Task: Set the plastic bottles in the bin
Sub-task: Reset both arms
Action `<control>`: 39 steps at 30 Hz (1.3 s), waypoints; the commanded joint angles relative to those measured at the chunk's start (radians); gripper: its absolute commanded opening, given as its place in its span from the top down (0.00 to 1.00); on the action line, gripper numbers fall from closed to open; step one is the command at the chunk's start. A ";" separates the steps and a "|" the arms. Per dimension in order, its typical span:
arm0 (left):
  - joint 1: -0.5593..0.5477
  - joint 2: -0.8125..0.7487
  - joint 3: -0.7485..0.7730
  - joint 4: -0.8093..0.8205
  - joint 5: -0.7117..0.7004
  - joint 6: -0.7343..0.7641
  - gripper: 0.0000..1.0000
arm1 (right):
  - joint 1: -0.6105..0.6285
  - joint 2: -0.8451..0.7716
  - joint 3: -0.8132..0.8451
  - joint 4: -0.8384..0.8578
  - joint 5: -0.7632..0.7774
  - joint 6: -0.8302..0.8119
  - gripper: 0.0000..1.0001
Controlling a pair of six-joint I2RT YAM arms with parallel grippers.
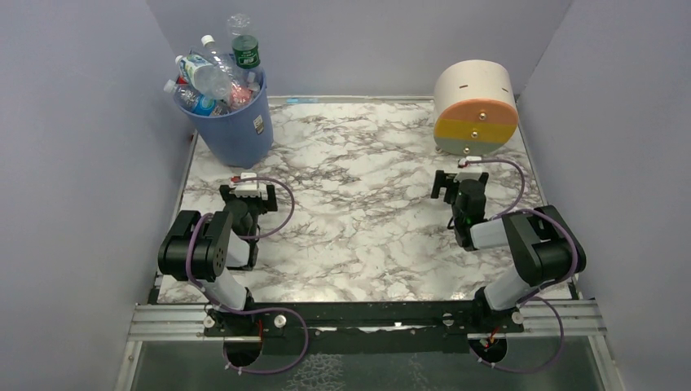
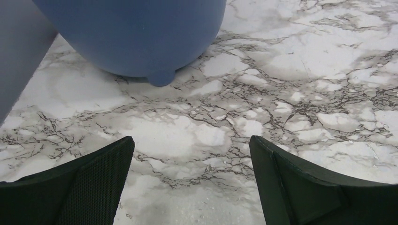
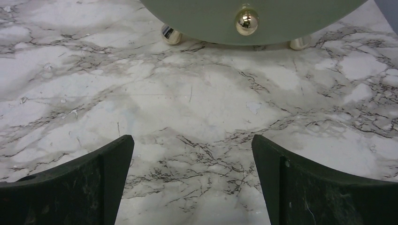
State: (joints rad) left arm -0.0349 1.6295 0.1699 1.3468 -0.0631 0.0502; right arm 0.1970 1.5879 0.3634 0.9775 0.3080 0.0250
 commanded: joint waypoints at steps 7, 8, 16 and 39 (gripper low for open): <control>-0.003 0.011 0.094 -0.074 -0.003 -0.006 0.01 | -0.003 0.057 -0.209 0.542 -0.172 -0.096 0.01; -0.003 0.008 0.091 -0.074 0.005 -0.004 0.01 | -0.001 0.065 -0.218 0.555 -0.174 -0.101 0.01; -0.006 0.013 0.099 -0.078 0.001 -0.003 0.01 | -0.002 0.042 -0.146 0.389 -0.174 -0.078 0.01; -0.013 0.018 0.109 -0.094 -0.010 0.003 0.01 | -0.002 0.038 -0.139 0.362 -0.172 -0.072 0.01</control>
State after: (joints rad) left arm -0.0418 1.6352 0.2550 1.2461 -0.0643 0.0498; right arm 0.1970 1.6230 0.2104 1.3151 0.1509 -0.0395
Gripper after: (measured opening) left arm 0.990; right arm 0.994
